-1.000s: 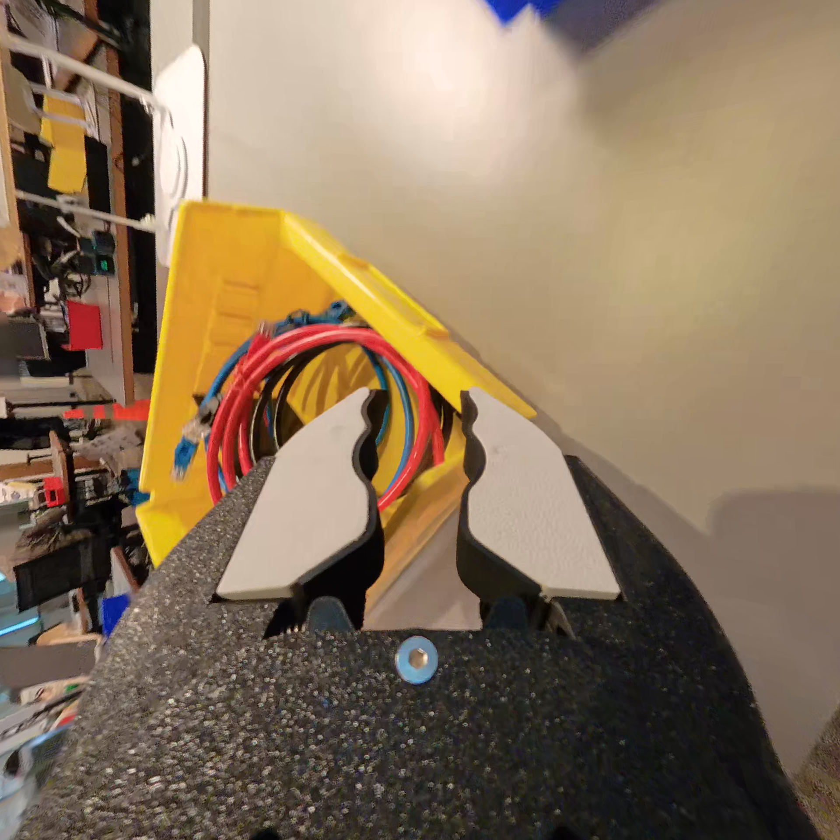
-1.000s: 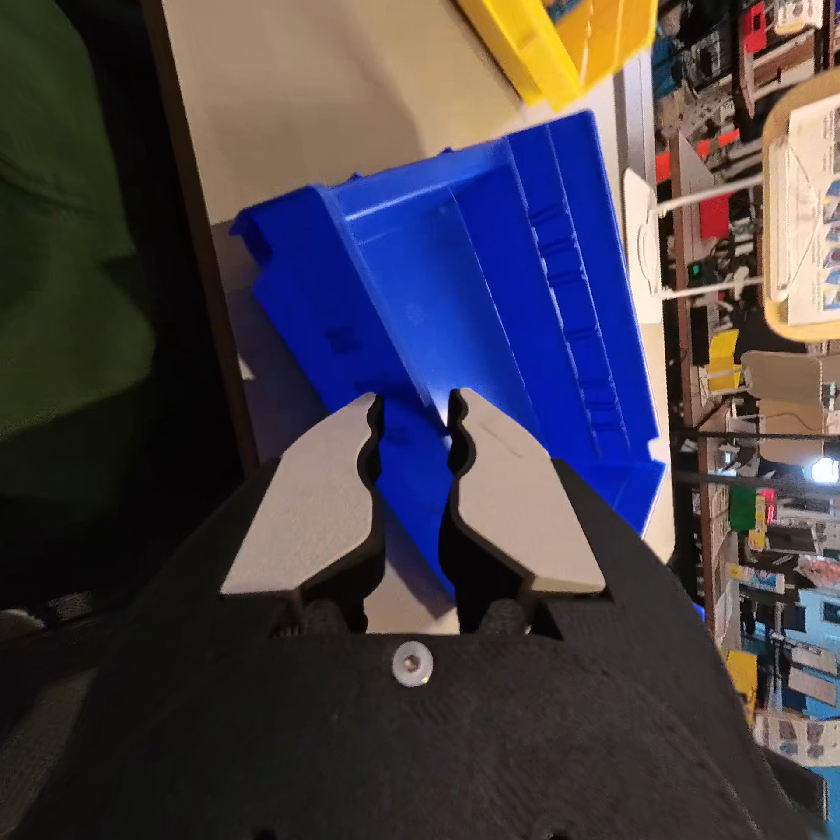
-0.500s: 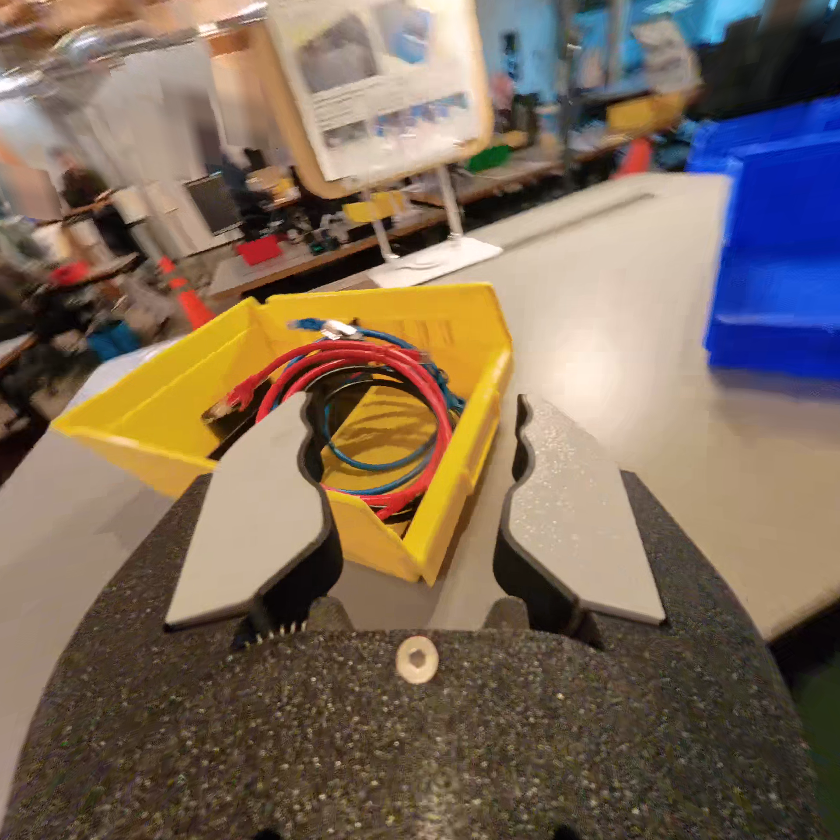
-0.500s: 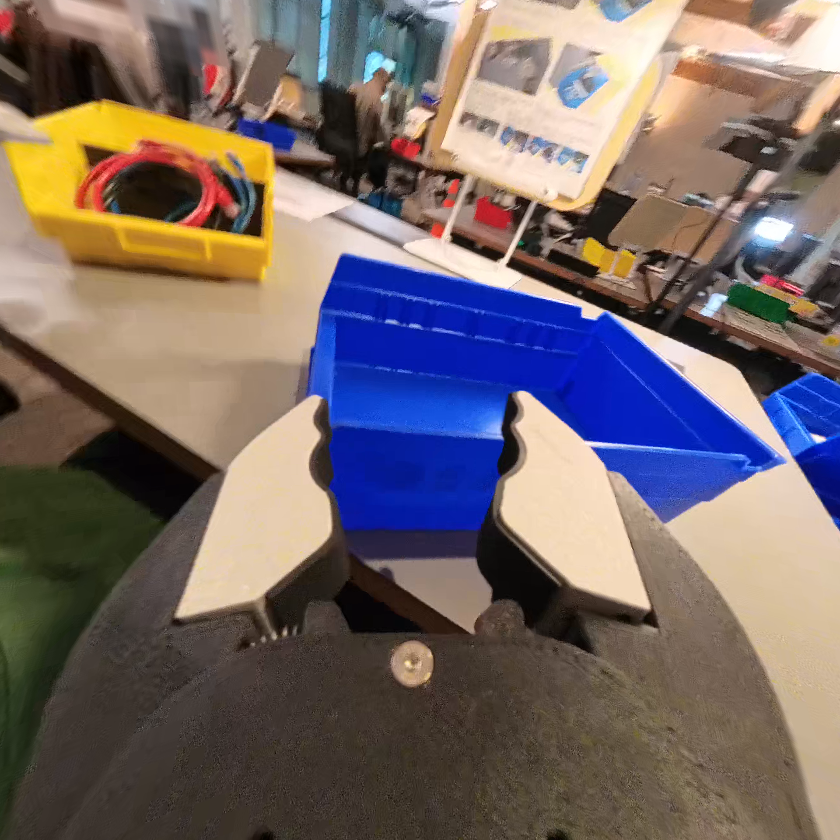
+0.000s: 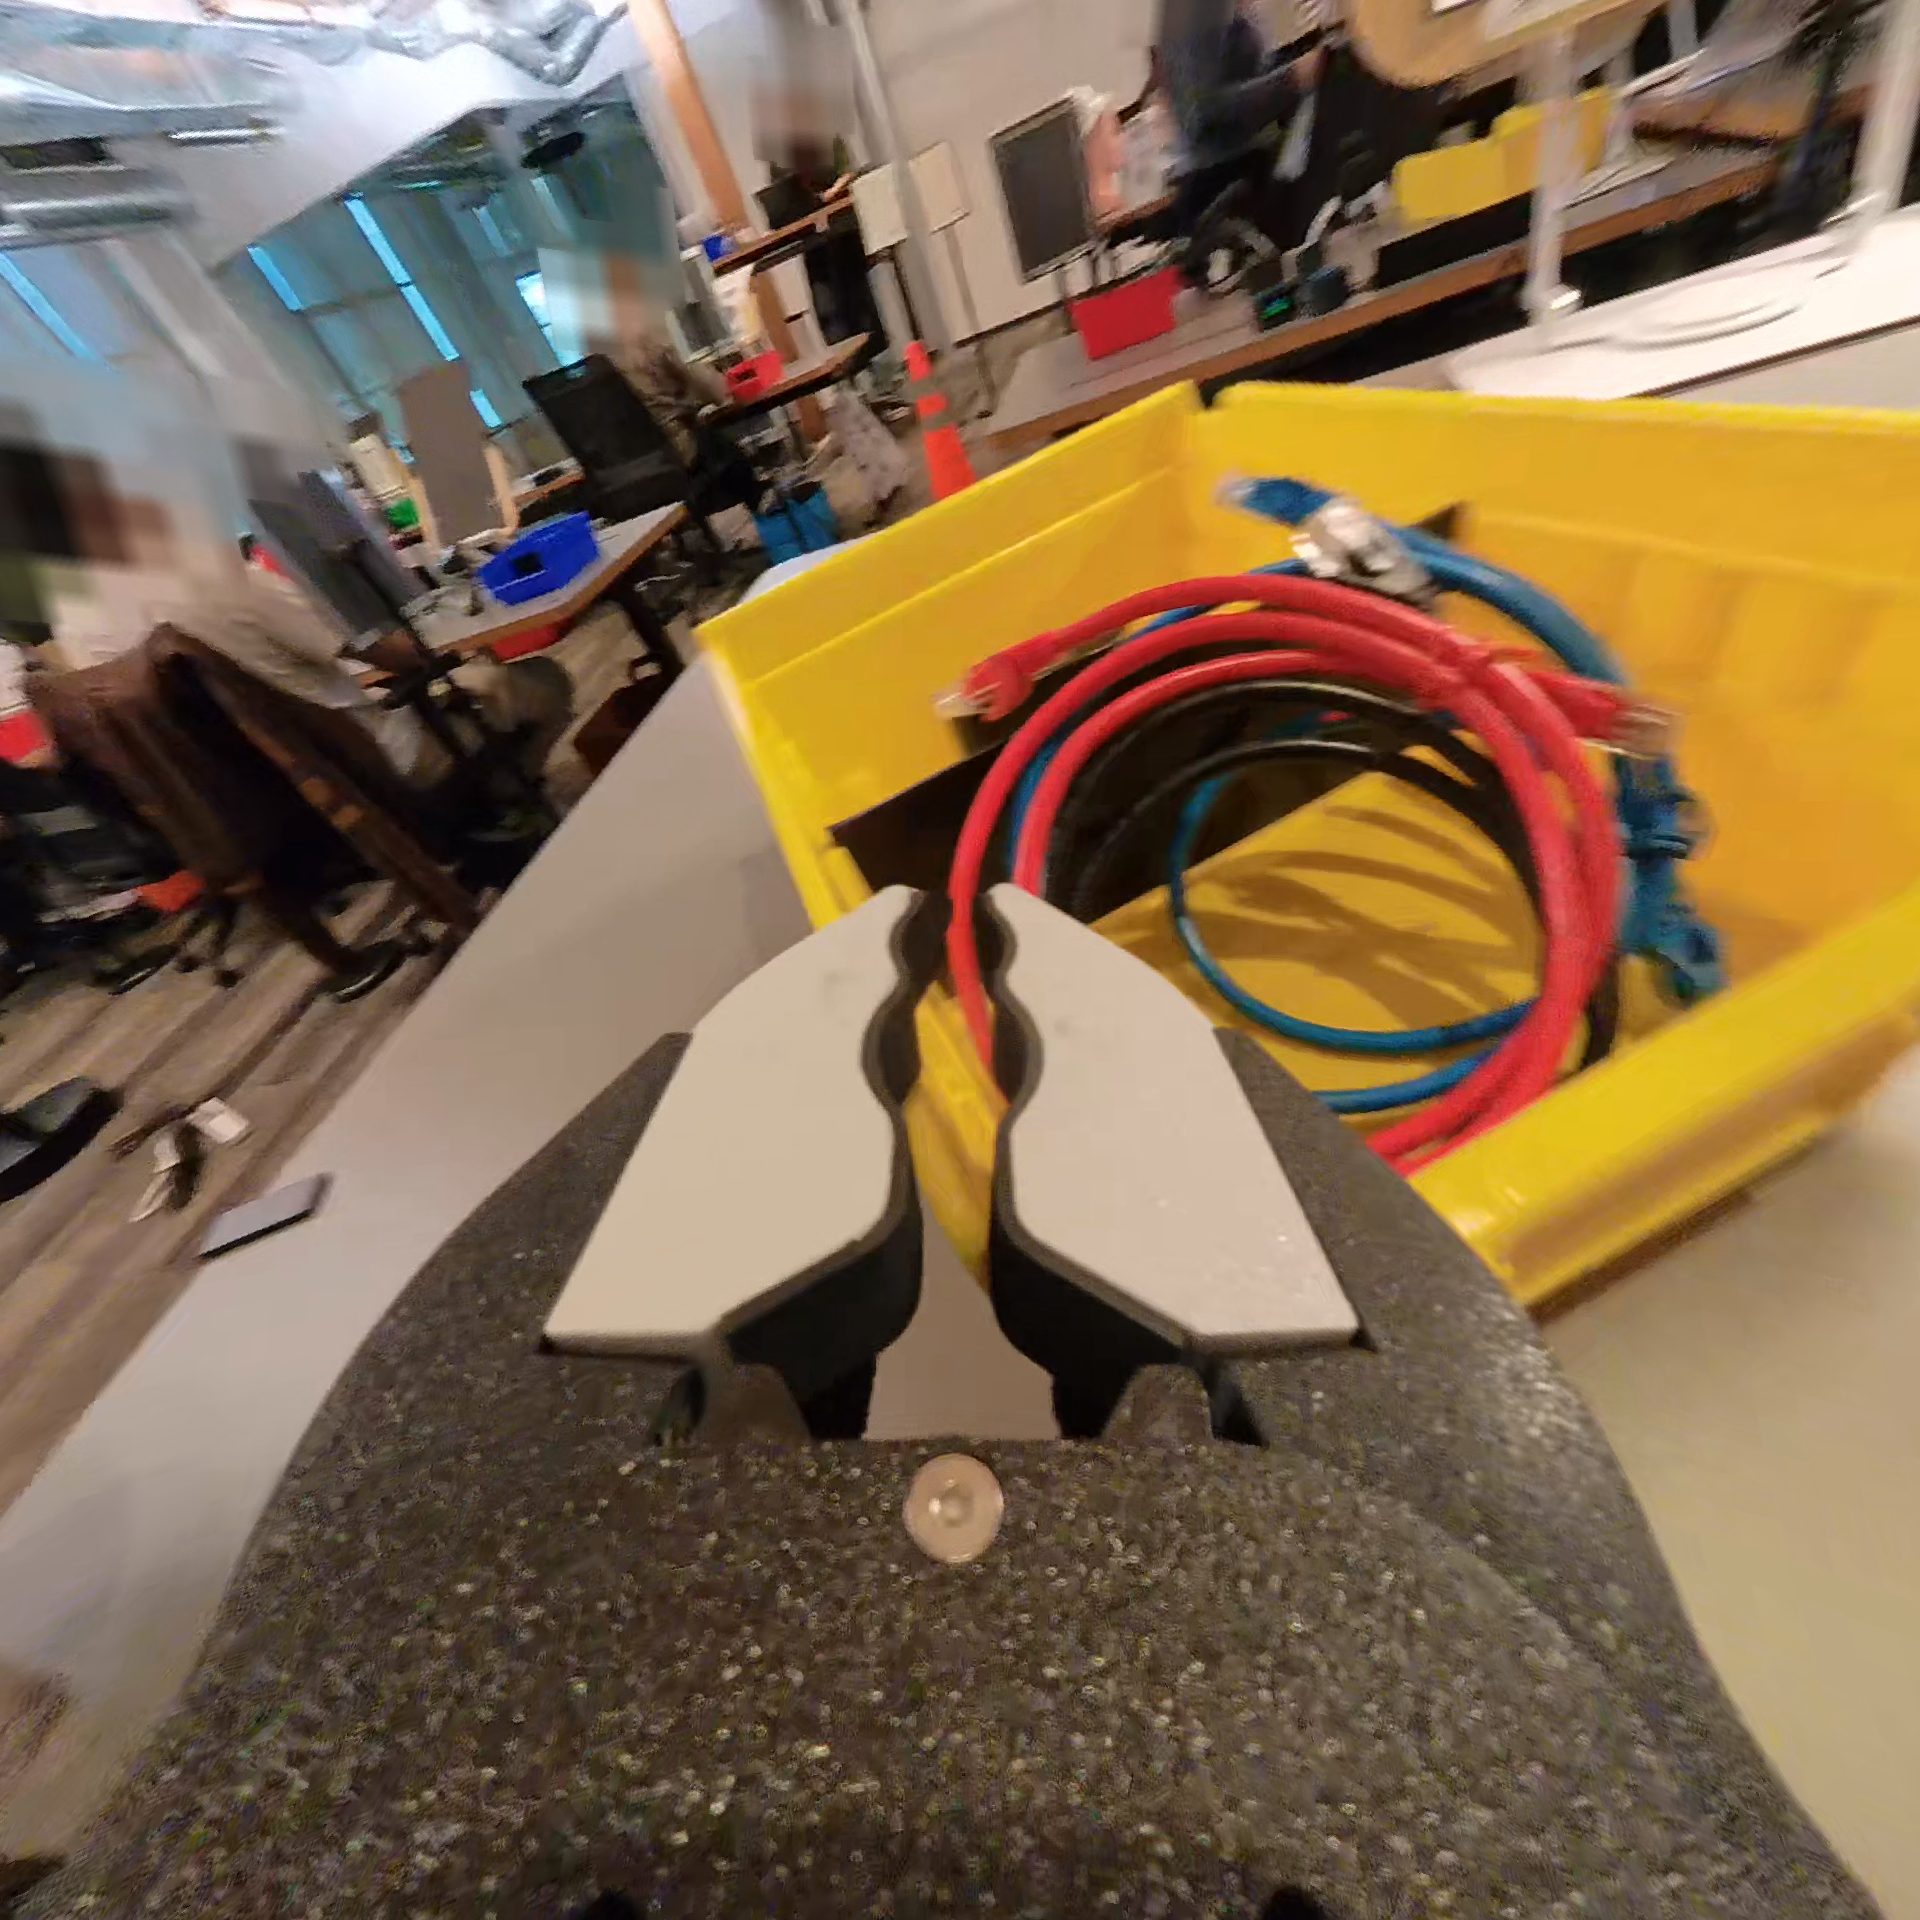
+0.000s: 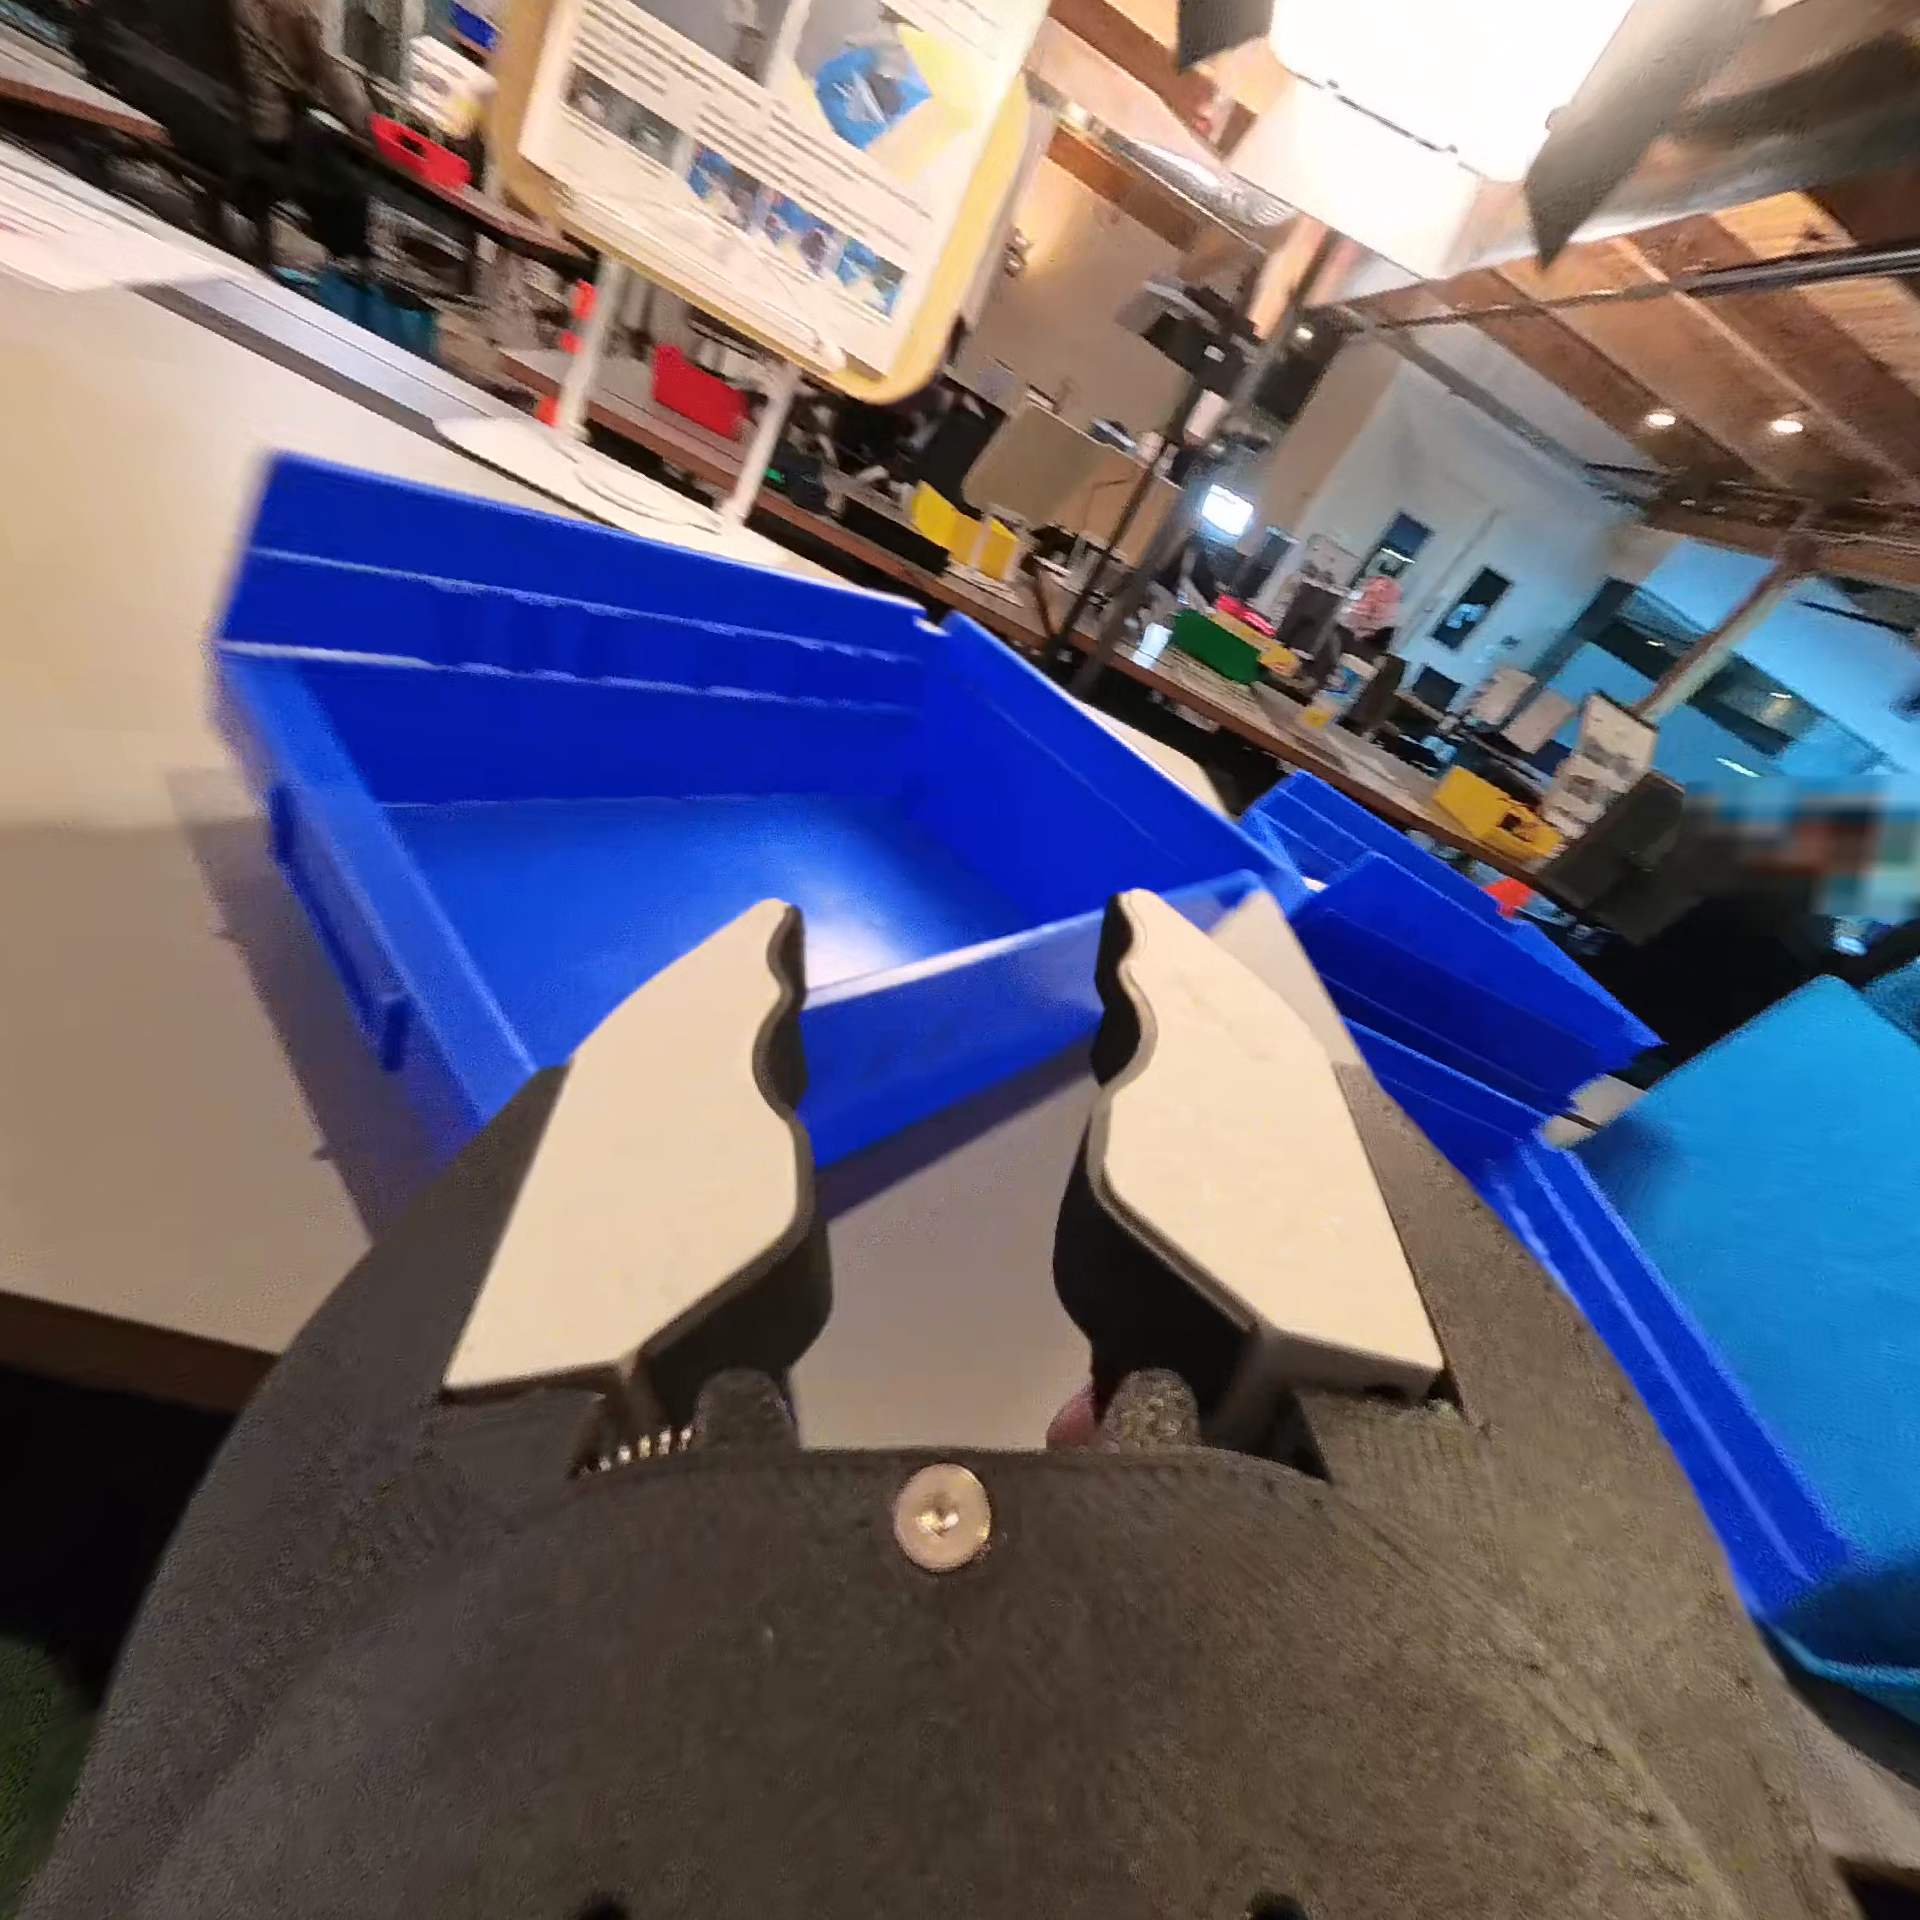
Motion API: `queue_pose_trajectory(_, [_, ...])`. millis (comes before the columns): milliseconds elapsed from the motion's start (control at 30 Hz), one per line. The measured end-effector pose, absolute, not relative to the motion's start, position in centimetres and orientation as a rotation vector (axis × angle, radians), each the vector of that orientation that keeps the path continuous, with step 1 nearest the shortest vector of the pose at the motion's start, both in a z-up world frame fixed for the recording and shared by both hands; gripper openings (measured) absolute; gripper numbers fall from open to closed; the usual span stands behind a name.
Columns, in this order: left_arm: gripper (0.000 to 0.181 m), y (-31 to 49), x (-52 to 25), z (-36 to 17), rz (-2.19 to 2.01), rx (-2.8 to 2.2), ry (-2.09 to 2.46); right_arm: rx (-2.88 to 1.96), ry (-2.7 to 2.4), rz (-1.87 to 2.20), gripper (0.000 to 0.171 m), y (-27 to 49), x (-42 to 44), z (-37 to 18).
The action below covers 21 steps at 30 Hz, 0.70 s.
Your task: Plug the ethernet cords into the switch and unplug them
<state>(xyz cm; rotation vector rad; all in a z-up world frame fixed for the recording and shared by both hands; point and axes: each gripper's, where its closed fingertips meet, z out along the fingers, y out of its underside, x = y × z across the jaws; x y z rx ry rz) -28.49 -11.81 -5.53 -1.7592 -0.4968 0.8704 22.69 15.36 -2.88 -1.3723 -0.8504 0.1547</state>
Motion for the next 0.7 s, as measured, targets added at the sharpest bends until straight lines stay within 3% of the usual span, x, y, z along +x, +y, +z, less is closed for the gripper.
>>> queue_pose_trajectory(33, [0.005, -12.8, -29.4, -5.4, 0.894, -1.766, -0.523, -1.382, -0.834, 0.115, 0.054, 16.4, 23.9, -2.8])
queue_pose_trajectory(133, [0.026, -14.8, -30.5, -4.6, 0.866, -1.749, -0.603, -1.430, -0.788, 0.014, 0.053, 18.7, 27.2, -2.6])
queue_pose_trajectory(267, [0.037, -14.7, -27.6, -1.8, 0.839, -1.668, -0.510, -1.386, -0.748, 0.047, 0.050, 17.5, 28.3, -0.8])
queue_pose_trajectory(500, [0.056, -6.8, -17.6, -2.4, 0.576, -1.661, -0.279, -1.352, -0.961, 0.343, 0.054, 10.5, 17.7, -3.0])
queue_pose_trajectory(700, [0.073, -1.9, -16.8, -6.2, 0.655, -1.798, -0.285, -1.390, -1.029, 0.326, 0.067, 9.7, 10.4, -4.0])
